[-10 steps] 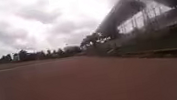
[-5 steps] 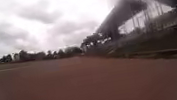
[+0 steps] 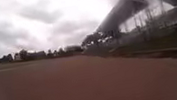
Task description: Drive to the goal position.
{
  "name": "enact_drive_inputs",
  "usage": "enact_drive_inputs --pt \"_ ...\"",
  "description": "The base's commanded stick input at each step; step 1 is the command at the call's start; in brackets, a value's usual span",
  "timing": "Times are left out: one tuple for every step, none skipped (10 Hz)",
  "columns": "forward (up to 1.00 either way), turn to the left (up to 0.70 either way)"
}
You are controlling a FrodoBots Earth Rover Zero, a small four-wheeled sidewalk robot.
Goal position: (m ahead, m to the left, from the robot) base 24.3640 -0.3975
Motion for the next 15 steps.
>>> enact_drive_inputs --pt "0.70 0.00" --pt "0.70 0.00" --pt "0.70 0.00" --pt "0.70 0.00" --pt "0.70 0.00" --pt "0.70 0.00" --pt "0.70 0.00" --pt "0.70 0.00" --pt "0.70 0.00" --pt "0.70 0.00" --pt "0.70 0.00" --pt "0.70 0.00" --pt "0.70 0.00" --pt "0.70 0.00" --pt "0.70 0.00"
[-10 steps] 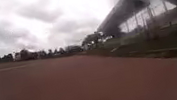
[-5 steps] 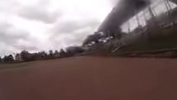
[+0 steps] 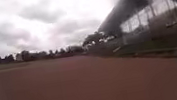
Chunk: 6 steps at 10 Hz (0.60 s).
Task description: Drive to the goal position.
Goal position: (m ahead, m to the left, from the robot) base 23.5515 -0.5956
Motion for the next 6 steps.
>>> enact_drive_inputs --pt "0.70 0.00" --pt "0.70 0.00" --pt "0.70 0.00" --pt "0.70 0.00" --pt "0.70 0.00" --pt "0.70 0.00"
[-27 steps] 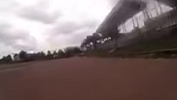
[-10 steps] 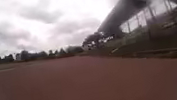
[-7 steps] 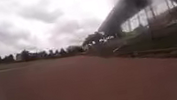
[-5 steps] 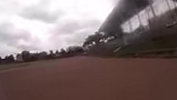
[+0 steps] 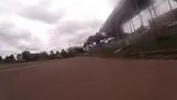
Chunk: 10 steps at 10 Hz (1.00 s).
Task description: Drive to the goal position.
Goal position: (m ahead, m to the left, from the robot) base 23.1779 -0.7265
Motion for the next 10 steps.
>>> enact_drive_inputs --pt "0.70 0.00" --pt "0.70 0.00" --pt "0.70 0.00" --pt "0.70 0.00" --pt "0.70 0.00" --pt "0.70 0.00" --pt "0.70 0.00" --pt "0.70 0.00" --pt "0.70 0.00" --pt "0.70 0.00"
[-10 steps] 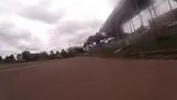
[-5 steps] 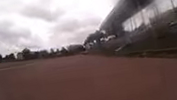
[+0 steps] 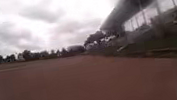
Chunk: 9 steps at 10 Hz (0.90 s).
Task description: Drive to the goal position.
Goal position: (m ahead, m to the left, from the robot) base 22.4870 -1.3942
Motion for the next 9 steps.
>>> enact_drive_inputs --pt "0.70 0.00" --pt "0.70 0.00" --pt "0.70 0.00" --pt "0.70 0.00" --pt "0.70 0.00" --pt "0.70 0.00" --pt "0.70 0.00" --pt "0.70 0.00" --pt "0.70 0.00"
